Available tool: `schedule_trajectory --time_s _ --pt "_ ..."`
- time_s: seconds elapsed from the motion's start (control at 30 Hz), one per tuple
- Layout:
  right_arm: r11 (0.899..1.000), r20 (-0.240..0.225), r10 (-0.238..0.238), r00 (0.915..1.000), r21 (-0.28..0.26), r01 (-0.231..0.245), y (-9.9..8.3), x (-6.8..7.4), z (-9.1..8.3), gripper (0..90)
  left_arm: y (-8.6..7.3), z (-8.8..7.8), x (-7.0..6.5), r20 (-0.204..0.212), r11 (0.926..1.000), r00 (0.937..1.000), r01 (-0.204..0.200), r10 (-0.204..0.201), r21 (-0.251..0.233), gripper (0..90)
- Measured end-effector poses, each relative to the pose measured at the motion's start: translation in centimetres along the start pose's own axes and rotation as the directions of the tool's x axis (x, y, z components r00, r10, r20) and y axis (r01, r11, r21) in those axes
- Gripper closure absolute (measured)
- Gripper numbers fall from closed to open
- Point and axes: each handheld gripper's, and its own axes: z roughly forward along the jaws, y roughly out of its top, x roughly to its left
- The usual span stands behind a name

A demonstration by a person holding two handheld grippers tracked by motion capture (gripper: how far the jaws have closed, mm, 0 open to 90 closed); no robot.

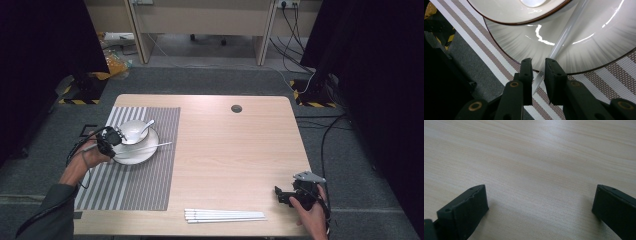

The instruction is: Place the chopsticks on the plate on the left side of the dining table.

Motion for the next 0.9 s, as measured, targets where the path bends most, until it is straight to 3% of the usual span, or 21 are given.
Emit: schedule_trajectory --time_s 0.43,0.9 --pt "1.0 0.0 0.0 1.0 0.0 0.0 0.0 0.01 0.01 0.3 0.06 0.03 0.22 -0.03 0.9998 0.9994 0.019 -0.019 0.008 73.4" --pt "1.0 0.001 0.0 1.0 0.0 0.0 0.01 0.01 0.01 0.3 0.05 -0.05 -0.04 -0.011 0.9997 0.9997 0.021 -0.021 0.014 70.3"
